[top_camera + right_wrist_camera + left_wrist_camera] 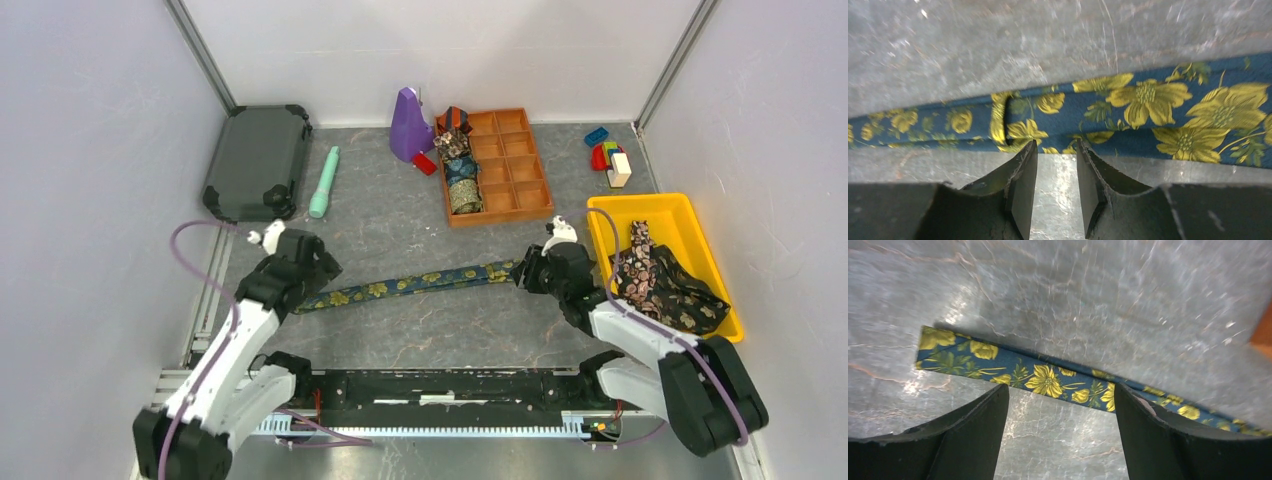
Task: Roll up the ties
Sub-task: Flatten out the tie at the center of the board.
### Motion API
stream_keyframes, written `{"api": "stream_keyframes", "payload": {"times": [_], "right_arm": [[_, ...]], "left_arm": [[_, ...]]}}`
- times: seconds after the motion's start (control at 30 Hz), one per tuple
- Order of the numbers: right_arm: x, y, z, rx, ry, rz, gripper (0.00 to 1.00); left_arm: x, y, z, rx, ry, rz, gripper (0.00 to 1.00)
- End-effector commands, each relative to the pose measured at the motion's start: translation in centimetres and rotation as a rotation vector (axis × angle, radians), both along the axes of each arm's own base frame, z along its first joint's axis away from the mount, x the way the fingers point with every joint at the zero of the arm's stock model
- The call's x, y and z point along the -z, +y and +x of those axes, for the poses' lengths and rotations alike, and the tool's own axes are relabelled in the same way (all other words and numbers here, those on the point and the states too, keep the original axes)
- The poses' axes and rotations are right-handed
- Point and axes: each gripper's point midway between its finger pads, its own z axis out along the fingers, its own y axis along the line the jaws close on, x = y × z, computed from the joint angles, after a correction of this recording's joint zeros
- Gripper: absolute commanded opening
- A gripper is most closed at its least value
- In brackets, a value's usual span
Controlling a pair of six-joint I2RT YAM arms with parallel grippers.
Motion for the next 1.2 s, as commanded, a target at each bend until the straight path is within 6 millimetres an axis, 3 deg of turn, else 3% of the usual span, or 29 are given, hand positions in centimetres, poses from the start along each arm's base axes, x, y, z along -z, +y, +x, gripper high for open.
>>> {"api": "stream_keyframes", "payload": {"times": [0.0,0.23,0.4,0.67,0.87,1.0,1.17], "right_arm": [[1.4,0.7,-0.3,-0.042,0.084,-0.026,0.40],[3.2,0.3,-0.2,-0.040,0.139,-0.079,0.39],[4.2,-0.2,0.2,-0.025,0.167,-0.118,0.39],[4.0,-1.3,1.6,0.000,0.156,-0.166,0.38],[3.0,-1.4,3.8,-0.035,0.108,-0.214,0.38],[1.7,-0.9,4.8,-0.081,0.072,-0.237,0.38],[-1.2,0.5,3.9,-0.147,-0.010,-0.297,0.38]], "left_arm": [[1.2,-4.0,1.9,0.235,0.059,-0.035,0.81],[3.8,-6.7,3.3,0.343,0.126,0.001,0.80],[5.3,-7.5,3.9,0.385,0.173,0.033,0.79],[8.2,-7.8,3.9,0.412,0.240,0.050,0.78],[9.6,-8.1,3.0,0.430,0.275,0.029,0.77],[8.8,-8.9,2.5,0.439,0.247,-0.006,0.75],[5.1,-7.7,2.4,0.416,0.171,0.055,0.78]]}}
